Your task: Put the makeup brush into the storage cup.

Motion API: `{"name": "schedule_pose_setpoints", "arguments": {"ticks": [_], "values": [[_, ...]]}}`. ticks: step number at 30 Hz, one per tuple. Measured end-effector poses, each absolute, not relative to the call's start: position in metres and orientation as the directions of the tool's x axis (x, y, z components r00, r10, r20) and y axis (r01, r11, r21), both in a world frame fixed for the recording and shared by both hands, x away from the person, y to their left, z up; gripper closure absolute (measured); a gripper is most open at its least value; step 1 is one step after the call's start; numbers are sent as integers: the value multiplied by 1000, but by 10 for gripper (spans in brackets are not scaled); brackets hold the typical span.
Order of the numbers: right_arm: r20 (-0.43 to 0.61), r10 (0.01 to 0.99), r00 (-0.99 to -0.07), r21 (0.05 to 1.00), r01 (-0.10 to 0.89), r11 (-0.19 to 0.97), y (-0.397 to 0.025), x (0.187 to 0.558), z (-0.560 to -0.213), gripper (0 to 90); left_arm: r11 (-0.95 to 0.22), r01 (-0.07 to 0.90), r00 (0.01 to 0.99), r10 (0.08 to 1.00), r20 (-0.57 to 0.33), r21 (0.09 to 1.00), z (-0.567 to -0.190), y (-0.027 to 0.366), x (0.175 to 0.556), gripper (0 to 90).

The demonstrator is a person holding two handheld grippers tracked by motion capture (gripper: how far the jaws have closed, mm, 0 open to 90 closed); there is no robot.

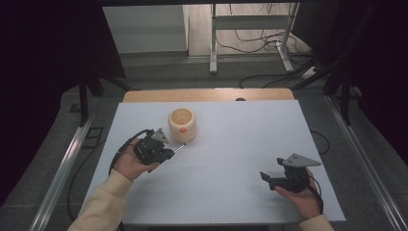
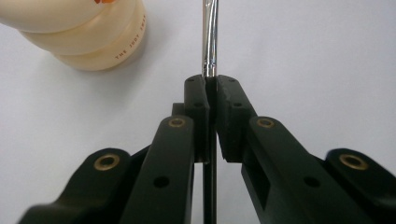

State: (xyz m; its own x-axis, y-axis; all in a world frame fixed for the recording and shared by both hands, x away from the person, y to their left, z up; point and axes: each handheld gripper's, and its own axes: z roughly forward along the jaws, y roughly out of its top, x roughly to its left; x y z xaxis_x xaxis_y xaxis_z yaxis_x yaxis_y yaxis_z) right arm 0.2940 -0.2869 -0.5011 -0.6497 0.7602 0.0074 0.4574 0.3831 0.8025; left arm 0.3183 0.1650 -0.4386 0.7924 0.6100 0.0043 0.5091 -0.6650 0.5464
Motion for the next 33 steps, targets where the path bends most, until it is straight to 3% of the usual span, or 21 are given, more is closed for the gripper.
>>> {"name": "schedule_pose_setpoints", "arguments": {"ticks": [33], "values": [[4, 761, -649, 799, 459, 388, -287, 294, -502, 136, -620, 492, 764, 644, 39, 612, -415, 180, 317, 840]]}}
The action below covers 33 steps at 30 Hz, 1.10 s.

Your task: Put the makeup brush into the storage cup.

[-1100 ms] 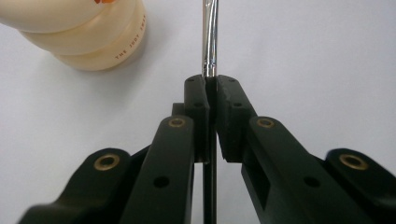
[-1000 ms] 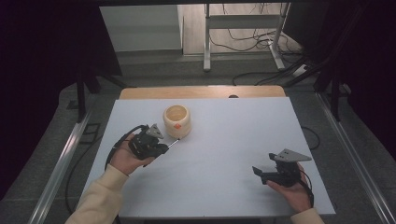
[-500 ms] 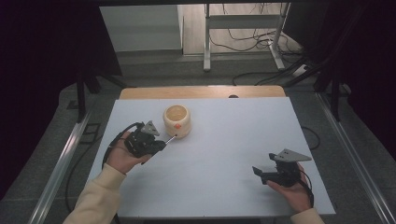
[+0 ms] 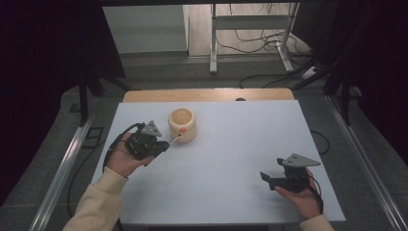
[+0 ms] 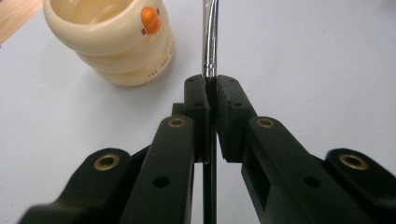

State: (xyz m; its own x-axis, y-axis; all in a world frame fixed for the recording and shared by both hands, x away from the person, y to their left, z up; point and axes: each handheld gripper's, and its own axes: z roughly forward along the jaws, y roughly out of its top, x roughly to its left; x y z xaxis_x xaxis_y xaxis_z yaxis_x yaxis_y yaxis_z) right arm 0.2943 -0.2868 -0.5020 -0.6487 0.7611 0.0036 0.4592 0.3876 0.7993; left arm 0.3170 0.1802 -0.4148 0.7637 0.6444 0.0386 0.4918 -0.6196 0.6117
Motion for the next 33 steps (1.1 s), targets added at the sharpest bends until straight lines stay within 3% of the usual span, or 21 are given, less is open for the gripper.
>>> {"name": "schedule_pose_setpoints", "arguments": {"ticks": [33], "values": [[5, 761, -648, 797, 463, 389, -287, 295, -502, 137, -565, 478, 730, 681, 52, 673, -395, 184, 328, 840]]}}
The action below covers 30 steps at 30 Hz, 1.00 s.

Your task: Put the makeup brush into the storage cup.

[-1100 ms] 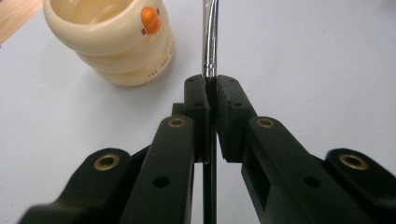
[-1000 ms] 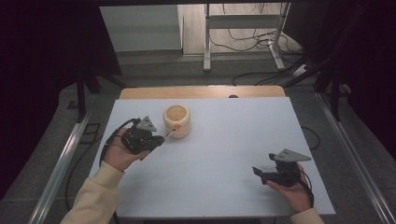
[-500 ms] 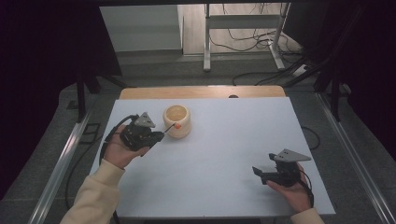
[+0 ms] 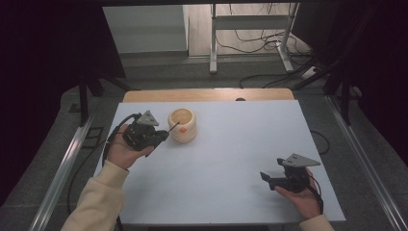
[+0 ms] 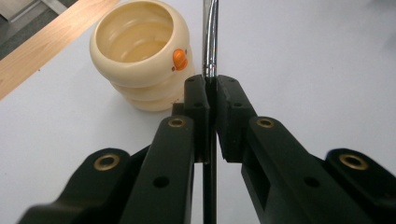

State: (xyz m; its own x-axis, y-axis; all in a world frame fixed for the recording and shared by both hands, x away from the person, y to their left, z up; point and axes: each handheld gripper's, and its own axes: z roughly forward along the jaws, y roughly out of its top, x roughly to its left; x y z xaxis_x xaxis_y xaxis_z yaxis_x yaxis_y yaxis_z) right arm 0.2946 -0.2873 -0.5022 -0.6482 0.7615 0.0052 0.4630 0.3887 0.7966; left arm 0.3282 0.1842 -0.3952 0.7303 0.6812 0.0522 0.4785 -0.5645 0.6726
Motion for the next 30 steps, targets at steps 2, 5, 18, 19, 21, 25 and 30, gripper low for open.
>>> {"name": "schedule_pose_setpoints", "arguments": {"ticks": [2, 5, 18, 19, 21, 25, 30], "values": [[5, 762, -648, 798, 462, 388, -287, 295, -502, 137, -565, 474, 732, 679, 55, 675, -395, 184, 329, 840], [5, 762, -647, 797, 463, 388, -287, 295, -503, 137, -559, 474, 730, 682, 52, 680, -394, 184, 329, 840], [5, 762, -647, 797, 463, 388, -287, 295, -503, 137, -552, 464, 729, 683, 56, 692, -387, 182, 332, 840], [4, 762, -647, 797, 463, 388, -287, 295, -503, 137, -553, 462, 729, 682, 58, 694, -387, 183, 332, 839], [4, 762, -647, 797, 462, 388, -287, 295, -503, 137, -551, 462, 727, 684, 60, 695, -387, 183, 334, 839], [5, 762, -647, 796, 464, 388, -287, 295, -503, 137, -543, 461, 726, 686, 54, 702, -386, 183, 336, 840], [4, 762, -647, 797, 463, 389, -287, 295, -503, 138, -539, 456, 723, 688, 58, 708, -385, 181, 340, 839]]}}
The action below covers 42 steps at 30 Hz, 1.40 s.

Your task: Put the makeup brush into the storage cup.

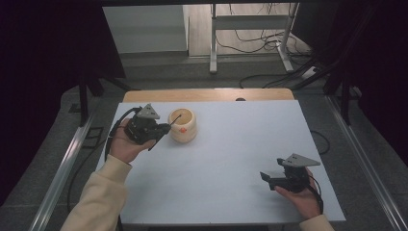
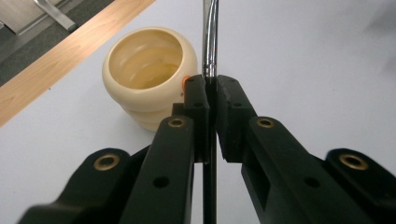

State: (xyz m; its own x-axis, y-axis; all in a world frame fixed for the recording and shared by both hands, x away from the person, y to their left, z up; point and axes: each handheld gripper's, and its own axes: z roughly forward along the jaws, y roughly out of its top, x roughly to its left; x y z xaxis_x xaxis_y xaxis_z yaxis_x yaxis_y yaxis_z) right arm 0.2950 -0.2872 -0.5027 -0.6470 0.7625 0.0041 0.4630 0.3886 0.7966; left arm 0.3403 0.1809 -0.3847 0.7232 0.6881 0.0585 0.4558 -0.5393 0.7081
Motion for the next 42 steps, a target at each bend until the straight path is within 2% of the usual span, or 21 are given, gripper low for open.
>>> {"name": "schedule_pose_setpoints", "arguments": {"ticks": [24, 42], "values": [[8, 764, -646, 796, 466, 386, -288, 295, -503, 138, -488, 461, 696, 717, 39, 742, -376, 174, 357, 839], [12, 766, -643, 796, 470, 382, -288, 295, -503, 139, -492, 451, 702, 711, 44, 745, -368, 164, 369, 839]]}}
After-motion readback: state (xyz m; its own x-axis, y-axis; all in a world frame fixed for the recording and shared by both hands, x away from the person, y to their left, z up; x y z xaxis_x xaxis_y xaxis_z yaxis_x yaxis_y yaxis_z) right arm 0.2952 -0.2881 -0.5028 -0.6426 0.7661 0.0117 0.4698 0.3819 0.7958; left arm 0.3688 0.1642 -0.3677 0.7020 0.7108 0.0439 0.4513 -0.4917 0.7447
